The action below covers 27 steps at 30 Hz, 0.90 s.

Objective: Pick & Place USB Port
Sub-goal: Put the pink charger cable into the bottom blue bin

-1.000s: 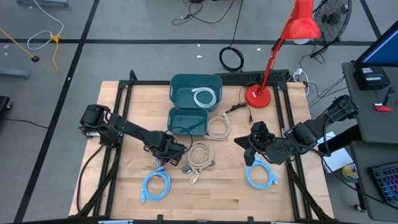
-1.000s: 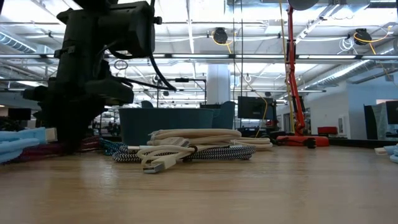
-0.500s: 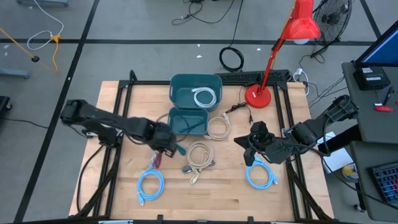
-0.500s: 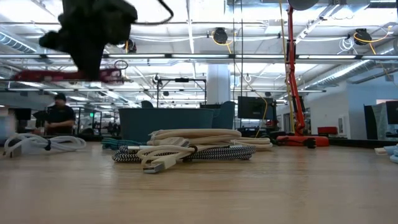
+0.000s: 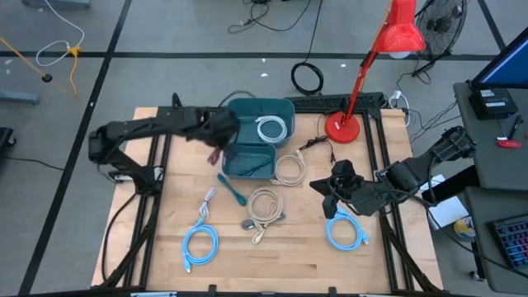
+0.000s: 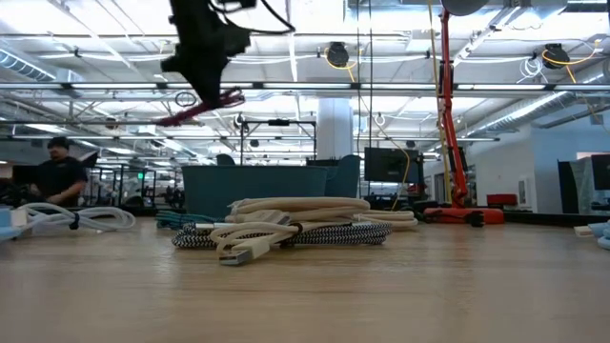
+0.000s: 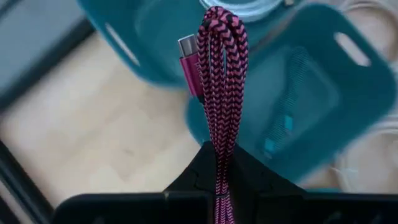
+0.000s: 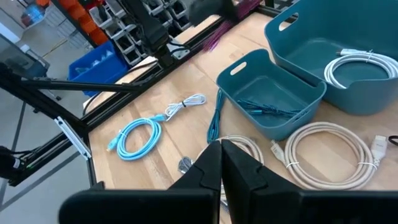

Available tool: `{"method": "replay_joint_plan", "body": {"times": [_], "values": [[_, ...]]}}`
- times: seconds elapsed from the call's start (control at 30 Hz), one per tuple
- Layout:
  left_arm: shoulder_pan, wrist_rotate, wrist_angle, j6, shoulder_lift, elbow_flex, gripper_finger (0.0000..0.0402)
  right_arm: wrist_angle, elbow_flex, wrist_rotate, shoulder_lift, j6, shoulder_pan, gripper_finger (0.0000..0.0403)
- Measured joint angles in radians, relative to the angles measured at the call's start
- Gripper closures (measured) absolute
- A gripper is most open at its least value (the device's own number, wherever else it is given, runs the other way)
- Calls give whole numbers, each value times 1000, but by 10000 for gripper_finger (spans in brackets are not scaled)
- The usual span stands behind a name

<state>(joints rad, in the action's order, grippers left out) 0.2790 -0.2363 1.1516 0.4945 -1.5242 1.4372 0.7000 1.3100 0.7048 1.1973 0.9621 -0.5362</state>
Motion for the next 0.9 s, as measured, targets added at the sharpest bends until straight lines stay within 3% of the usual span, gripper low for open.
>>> {"method": "replay_joint_plan", "body": {"times": [0.13,0.3,0.53,0.77,0.9], "values": [[60,40,-15,-240,-107,46,387,-1,0,0,0,14,0,403],[31,65,-92,-477,-222,95,387,-1,0,0,0,28,0,403],[-29,62,-191,-649,-332,126,387,1,0,1,0,47,0,403],[-49,76,-181,-715,-425,126,387,1,0,4,0,50,0,403],[-55,28,-197,-749,-455,126,387,2,0,5,0,51,0,403]]}}
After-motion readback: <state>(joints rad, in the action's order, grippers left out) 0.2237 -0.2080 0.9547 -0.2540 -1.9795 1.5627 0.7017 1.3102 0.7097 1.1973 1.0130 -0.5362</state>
